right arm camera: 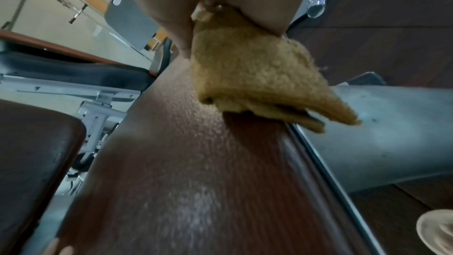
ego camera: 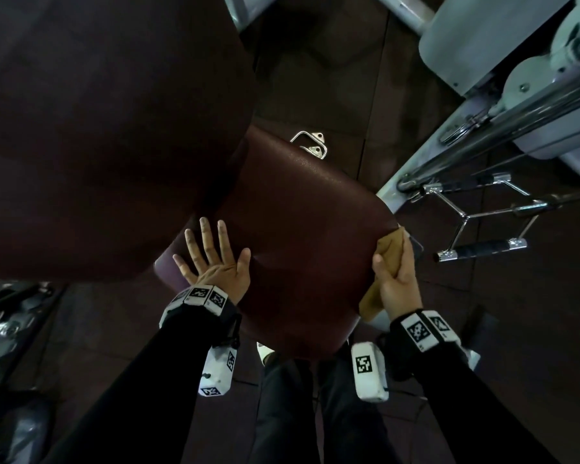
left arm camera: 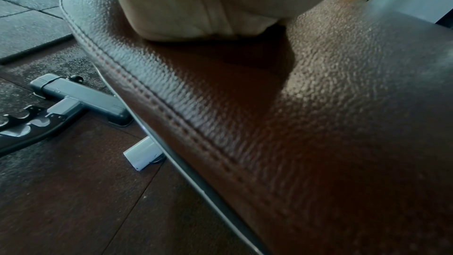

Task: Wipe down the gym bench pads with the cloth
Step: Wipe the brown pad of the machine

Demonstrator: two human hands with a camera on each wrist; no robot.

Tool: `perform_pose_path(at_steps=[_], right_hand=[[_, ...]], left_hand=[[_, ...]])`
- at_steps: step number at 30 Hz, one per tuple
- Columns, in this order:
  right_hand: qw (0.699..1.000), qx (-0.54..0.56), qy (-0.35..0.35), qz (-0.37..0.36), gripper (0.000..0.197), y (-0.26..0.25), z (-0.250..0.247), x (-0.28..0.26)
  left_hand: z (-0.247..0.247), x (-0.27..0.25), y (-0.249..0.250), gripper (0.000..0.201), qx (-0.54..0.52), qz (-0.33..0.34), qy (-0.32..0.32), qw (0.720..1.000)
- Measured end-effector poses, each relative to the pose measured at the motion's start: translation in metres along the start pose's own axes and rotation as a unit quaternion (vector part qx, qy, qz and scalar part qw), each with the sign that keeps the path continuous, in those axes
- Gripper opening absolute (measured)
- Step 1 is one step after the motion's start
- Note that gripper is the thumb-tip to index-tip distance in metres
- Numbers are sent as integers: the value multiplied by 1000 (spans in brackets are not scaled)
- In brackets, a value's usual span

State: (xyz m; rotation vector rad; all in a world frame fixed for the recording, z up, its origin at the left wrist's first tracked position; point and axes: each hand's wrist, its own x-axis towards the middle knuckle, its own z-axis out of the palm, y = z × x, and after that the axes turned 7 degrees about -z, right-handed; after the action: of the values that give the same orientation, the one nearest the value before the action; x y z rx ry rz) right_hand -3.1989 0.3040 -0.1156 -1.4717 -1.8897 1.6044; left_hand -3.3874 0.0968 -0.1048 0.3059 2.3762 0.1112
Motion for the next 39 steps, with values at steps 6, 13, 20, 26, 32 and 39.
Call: perform_pose_path(at_steps=[6,13,20,26,32,39], right_hand=[[1000,-2,14,6,59,-2,-7,22],[1000,6,5,19,67,17,16,-56],[996,40,13,84,63,28,26,-83],[995,37,67,63,56,22,17,-53],[997,11,-1,78,73,36,28,-105],[997,-13,-6,76,62,33,10,-111]], left_hand=[[2,1,-1,61,-7,3,-10,1000],[6,2,-3,71,-5,-9,-40,999],[3,5,-3,63,-14,5,9,1000],[9,3,-7,65,-26,23,27,999],[9,4,-7,65,-28,22,25,999],[11,4,-8,65,-30,26,28,999]])
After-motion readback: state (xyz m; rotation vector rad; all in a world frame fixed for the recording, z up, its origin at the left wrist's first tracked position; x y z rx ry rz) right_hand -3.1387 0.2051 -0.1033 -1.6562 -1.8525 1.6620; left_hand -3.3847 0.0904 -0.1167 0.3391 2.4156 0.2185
